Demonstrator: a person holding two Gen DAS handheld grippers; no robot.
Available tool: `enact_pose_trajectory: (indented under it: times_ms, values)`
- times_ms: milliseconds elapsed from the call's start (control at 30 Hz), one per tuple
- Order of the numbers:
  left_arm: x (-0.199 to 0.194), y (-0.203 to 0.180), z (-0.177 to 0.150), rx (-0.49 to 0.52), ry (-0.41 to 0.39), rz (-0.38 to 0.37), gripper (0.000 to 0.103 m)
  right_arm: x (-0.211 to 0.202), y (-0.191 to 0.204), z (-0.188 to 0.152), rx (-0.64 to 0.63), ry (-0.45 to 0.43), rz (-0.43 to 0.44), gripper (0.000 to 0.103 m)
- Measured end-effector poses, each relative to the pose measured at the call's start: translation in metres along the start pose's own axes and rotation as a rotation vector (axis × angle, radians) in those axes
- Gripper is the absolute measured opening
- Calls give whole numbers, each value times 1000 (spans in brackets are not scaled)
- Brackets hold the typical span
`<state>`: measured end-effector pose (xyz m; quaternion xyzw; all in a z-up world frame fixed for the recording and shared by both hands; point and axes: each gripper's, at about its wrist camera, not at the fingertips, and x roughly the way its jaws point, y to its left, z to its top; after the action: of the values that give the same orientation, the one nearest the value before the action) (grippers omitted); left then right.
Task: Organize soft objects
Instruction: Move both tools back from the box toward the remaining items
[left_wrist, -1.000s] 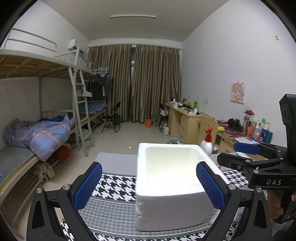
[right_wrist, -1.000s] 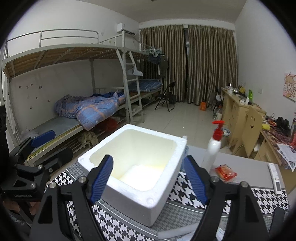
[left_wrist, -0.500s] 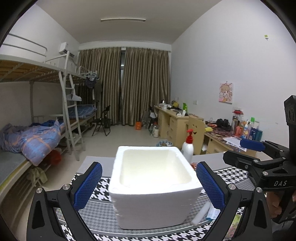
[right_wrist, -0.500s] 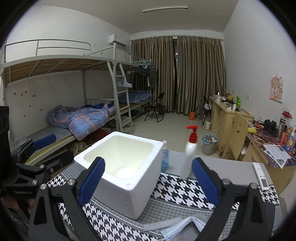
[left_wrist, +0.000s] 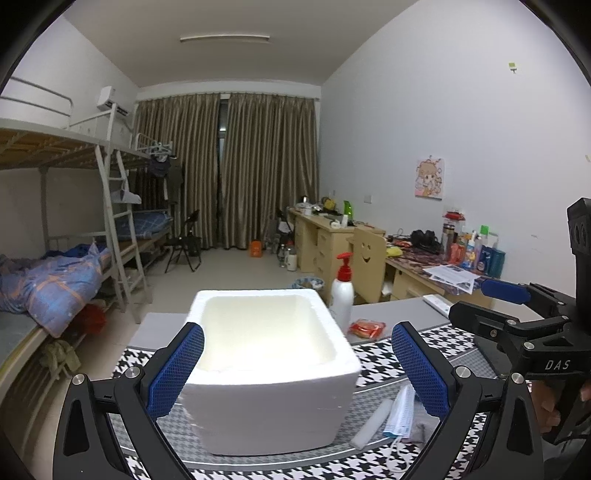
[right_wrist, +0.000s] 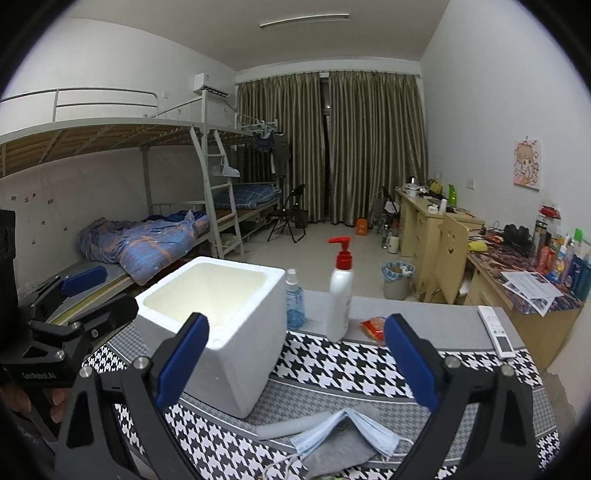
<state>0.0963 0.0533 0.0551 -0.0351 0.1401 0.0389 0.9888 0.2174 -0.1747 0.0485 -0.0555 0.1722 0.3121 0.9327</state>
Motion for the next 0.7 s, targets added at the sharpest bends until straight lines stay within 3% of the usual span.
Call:
enact_pose_trajectory:
  times_ms: [700]
  values:
    - [18, -44, -10, 44, 71, -127, 102, -26, -34, -24, 60, 10, -94, 98]
